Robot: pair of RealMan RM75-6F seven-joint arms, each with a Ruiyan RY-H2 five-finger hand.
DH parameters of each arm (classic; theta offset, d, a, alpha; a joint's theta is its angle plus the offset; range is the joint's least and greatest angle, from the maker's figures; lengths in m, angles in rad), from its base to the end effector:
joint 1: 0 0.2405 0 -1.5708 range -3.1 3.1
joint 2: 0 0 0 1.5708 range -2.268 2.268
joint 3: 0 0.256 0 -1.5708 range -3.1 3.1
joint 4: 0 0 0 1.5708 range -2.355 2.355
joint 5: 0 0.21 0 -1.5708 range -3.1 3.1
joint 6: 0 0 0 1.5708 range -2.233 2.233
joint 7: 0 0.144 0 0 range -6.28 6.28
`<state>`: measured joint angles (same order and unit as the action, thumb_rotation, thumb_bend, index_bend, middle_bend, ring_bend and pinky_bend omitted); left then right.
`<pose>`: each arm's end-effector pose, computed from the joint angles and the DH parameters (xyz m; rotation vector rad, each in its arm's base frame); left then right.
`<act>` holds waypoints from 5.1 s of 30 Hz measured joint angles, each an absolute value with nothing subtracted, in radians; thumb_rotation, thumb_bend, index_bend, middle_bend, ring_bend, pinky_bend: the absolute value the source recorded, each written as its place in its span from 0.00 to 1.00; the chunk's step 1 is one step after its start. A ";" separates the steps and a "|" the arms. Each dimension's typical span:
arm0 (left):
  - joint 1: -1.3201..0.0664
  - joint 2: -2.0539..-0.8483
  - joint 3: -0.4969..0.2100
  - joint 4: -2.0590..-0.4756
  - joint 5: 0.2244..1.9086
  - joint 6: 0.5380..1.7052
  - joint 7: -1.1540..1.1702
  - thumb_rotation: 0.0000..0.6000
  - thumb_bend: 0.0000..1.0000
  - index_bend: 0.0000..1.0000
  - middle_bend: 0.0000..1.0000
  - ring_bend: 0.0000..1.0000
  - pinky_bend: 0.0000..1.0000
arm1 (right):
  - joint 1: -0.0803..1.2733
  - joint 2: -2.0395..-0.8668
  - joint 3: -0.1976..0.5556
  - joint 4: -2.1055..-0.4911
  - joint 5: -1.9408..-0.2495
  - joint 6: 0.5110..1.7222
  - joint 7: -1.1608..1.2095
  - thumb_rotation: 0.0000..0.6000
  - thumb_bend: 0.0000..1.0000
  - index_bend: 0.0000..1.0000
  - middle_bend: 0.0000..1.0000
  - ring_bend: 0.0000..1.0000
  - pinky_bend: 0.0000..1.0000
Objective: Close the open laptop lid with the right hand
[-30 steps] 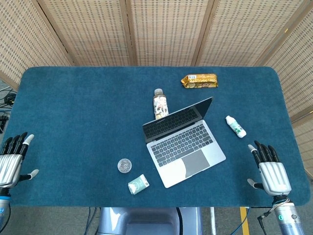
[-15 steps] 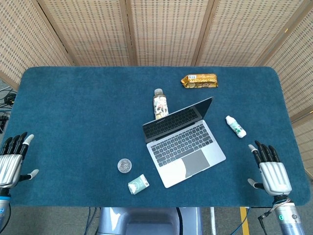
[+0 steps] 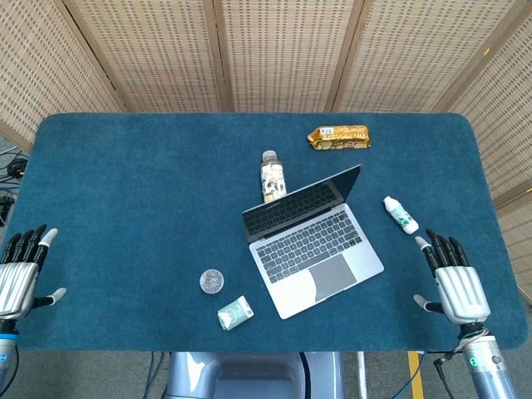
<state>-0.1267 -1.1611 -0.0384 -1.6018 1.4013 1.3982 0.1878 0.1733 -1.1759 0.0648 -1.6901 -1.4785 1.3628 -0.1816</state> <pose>-0.3201 0.1907 0.1383 -1.4381 -0.8755 -0.7134 -0.2789 -0.2067 0.1207 1.5205 -0.8957 0.8691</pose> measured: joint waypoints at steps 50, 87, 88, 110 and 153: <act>-0.146 -1.175 -0.041 -1.565 1.375 1.347 0.157 1.00 0.10 0.00 0.00 0.00 0.00 | 0.695 -1.388 0.341 -1.789 -1.156 1.047 -0.624 1.00 1.00 0.15 0.08 0.00 0.12; -0.153 -1.183 -0.030 -1.559 1.384 1.334 0.157 1.00 0.10 0.00 0.00 0.00 0.00 | 0.868 -1.473 0.308 -1.731 -0.971 1.063 -0.752 1.00 1.00 0.16 0.11 0.02 0.15; -0.153 -1.183 -0.028 -1.559 1.385 1.333 0.158 1.00 0.10 0.00 0.00 0.00 0.00 | 0.873 -1.476 0.306 -1.726 -0.965 1.060 -0.756 1.00 1.00 0.16 0.13 0.03 0.15; -0.158 -1.184 -0.019 -1.563 1.392 1.322 0.161 1.00 0.10 0.00 0.00 0.00 0.00 | 0.911 -1.481 0.270 -1.707 -0.930 1.119 -0.793 1.00 1.00 0.29 0.32 0.18 0.22; -0.161 -1.188 -0.006 -1.574 1.407 1.319 0.179 1.00 0.10 0.00 0.00 0.00 0.00 | 0.860 -1.371 0.194 -1.844 -0.939 1.232 -0.845 1.00 1.00 0.37 0.43 0.25 0.28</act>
